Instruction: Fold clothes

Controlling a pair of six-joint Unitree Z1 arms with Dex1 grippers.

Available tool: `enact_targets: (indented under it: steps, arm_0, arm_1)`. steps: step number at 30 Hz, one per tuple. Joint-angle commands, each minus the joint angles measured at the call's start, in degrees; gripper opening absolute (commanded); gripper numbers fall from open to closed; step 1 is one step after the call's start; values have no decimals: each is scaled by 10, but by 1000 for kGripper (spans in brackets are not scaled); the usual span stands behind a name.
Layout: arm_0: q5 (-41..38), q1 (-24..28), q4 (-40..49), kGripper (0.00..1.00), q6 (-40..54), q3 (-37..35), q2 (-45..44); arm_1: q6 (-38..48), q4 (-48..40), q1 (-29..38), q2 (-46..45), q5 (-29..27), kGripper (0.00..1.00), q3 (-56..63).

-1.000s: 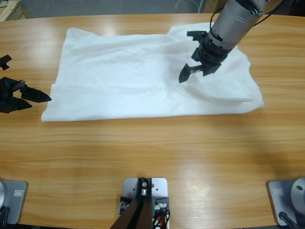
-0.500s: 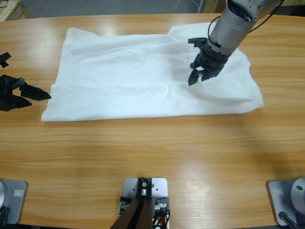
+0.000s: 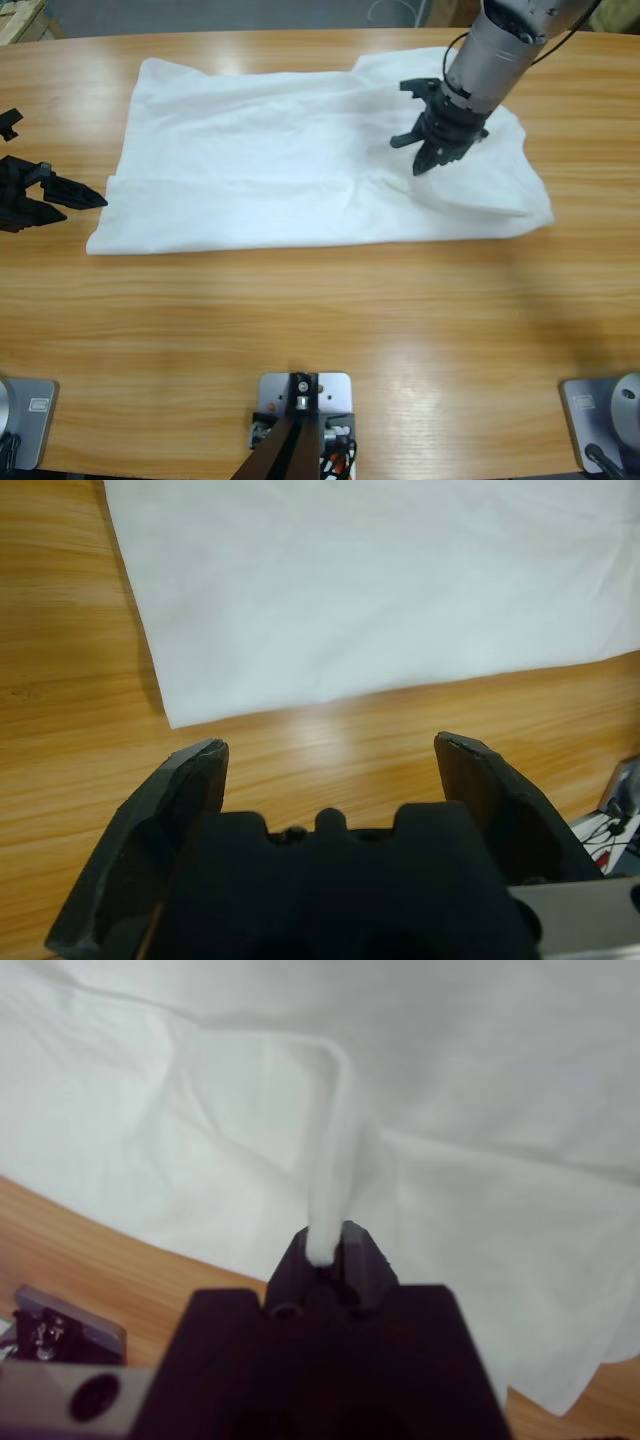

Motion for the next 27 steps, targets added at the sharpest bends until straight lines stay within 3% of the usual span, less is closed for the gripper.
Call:
enact_targets:
  steps: [1, 11, 22, 23, 24, 25, 26, 27]
  arm_0:
    - [-7, -5, 7, 803, 6, 0, 17]
    - [-7, -5, 7, 803, 6, 0, 17]
    - [-8, -6, 7, 803, 6, 0, 14]
    - [-8, -6, 7, 803, 6, 1, 14]
    - [-8, -6, 7, 803, 6, 1, 14]
    - [-8, -6, 7, 803, 6, 0, 14]
    - [-8, -6, 7, 803, 6, 0, 15]
    - [-8, -6, 7, 803, 6, 0, 15]
  arm_1:
    - [3, 7, -3, -54, 2, 0, 44]
    - [32, -46, 55, -68, 23, 0, 126]
    - [50, -61, 87, -46, 39, 0, 135]
    - [52, -61, 87, -47, 40, 201, 137]
    - [54, -61, 87, -49, 40, 501, 140]
    - [56, -62, 88, -51, 40, 692, 144]
    - [58, -64, 88, -54, 40, 804, 149]
    - [62, -67, 88, -55, 41, 835, 155]
